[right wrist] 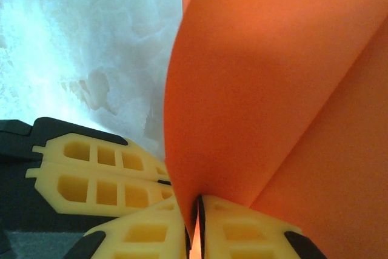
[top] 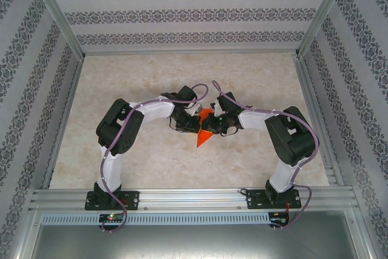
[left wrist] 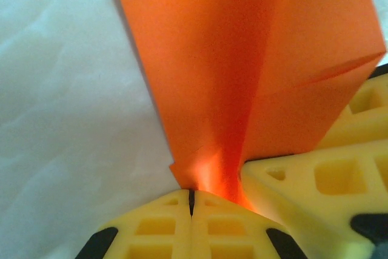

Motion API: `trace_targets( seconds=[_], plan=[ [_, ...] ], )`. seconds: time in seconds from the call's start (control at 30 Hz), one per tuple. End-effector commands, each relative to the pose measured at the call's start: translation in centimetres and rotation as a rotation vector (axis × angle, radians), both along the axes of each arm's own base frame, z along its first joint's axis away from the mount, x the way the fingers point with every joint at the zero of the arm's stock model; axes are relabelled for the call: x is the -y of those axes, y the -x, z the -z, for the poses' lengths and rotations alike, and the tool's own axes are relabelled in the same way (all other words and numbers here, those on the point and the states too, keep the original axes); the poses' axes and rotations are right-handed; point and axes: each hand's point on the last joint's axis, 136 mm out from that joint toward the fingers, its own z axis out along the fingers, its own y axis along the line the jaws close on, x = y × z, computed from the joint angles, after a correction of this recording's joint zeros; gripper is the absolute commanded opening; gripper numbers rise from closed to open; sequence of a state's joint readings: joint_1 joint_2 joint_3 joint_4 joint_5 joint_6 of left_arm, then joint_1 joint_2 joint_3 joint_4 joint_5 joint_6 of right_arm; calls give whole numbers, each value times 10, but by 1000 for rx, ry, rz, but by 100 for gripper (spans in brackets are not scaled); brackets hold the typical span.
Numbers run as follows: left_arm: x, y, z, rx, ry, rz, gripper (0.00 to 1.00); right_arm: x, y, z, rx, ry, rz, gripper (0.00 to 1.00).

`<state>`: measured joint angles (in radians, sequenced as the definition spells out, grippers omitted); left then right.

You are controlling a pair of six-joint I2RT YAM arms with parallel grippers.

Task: Fold a paper plane with a square sheet of paper (pick it up from the middle)
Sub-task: Fourth fold the wing at the center of the table.

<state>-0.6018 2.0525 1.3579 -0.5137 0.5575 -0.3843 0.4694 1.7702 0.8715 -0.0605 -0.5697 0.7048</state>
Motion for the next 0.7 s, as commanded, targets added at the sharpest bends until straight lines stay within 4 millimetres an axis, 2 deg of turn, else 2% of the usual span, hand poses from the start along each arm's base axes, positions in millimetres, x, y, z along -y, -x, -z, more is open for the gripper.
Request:
trace_targets(
  seconds=[0.0,0.2,0.67],
  plan=[
    [-6,-6,23,16,-35,-3,5,-9,-5,-6,16,-28,-12,16],
    [-6,-5,24,14,-35,-4,4,-10,-7,-16,48,-53,-3,21],
    [-6,-5,25,13,-32,-1,4,-1,-12,-34,91,-82,43,24]
  ],
)
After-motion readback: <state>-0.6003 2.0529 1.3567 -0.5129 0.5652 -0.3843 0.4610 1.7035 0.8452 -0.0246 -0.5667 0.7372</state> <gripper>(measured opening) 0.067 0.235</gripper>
